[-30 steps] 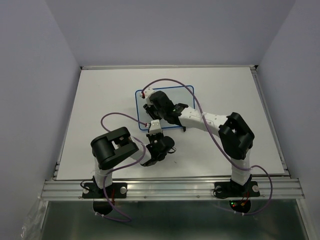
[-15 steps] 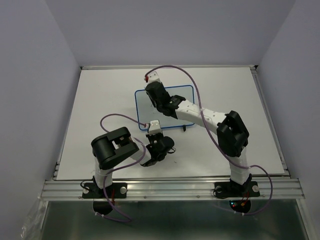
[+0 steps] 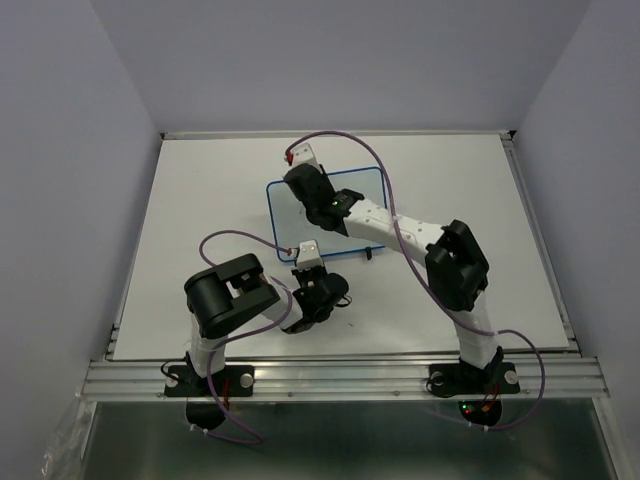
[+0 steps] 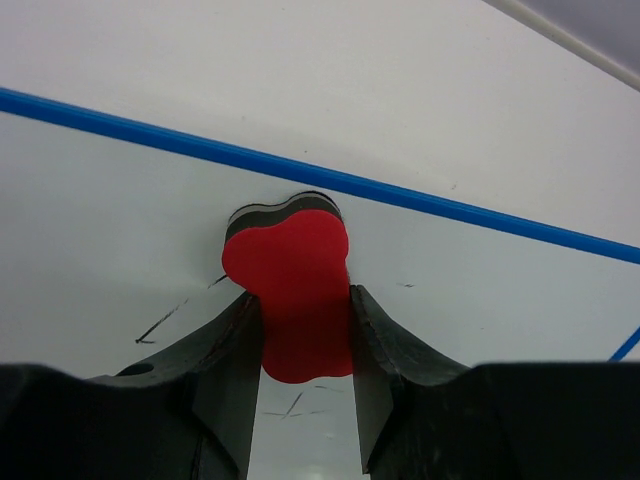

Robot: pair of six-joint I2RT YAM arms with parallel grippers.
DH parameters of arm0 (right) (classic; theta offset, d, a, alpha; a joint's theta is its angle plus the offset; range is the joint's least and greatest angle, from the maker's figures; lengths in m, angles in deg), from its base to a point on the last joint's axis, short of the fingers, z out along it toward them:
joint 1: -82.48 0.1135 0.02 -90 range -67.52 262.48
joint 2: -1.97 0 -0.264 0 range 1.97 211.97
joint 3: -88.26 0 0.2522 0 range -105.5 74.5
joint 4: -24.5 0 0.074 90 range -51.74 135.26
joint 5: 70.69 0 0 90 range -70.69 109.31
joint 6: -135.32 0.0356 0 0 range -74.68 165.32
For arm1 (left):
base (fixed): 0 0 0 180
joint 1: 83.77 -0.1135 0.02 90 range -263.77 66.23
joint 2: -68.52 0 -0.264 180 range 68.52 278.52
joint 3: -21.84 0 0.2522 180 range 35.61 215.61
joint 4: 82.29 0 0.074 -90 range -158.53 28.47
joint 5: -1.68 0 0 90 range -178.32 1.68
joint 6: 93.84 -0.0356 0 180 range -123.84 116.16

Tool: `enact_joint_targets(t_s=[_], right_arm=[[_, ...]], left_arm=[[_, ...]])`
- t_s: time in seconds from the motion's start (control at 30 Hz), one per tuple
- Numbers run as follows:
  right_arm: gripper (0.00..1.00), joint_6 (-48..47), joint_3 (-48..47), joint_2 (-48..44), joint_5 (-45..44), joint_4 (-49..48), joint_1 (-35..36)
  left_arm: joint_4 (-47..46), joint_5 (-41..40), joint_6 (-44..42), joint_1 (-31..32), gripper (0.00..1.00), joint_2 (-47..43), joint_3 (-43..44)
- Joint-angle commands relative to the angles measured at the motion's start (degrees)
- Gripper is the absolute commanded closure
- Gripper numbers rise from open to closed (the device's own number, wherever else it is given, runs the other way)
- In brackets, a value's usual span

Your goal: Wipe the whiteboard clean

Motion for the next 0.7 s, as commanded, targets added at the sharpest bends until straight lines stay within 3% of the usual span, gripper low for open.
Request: enact_joint_targets(t_s=[0.0,0.23,0.47,0.67], right_arm=[[0.99,-4.15,-0.29,0.49,5.23,-0.37,2.56],[0.99,-2.94,5.24,-1.71,17.81,-0.37,2.56],[0.99,-0.66,7.28,-5.05,18.96,-0.46,2.56],[0.99,0.57,6.83,-9.96,17.92,-3.70,-2.70]], left_arm=[[10.90,9.04,2.47,-0.98,1.00,5.66,-2.47],[10.72,8.60,2.38,-0.98,1.00,5.57,-2.74],[10.72,8.68,2.29,-0.98,1.00,5.66,-2.65],[10.81,8.42,2.38,-0.98,1.00,5.48,-2.82]])
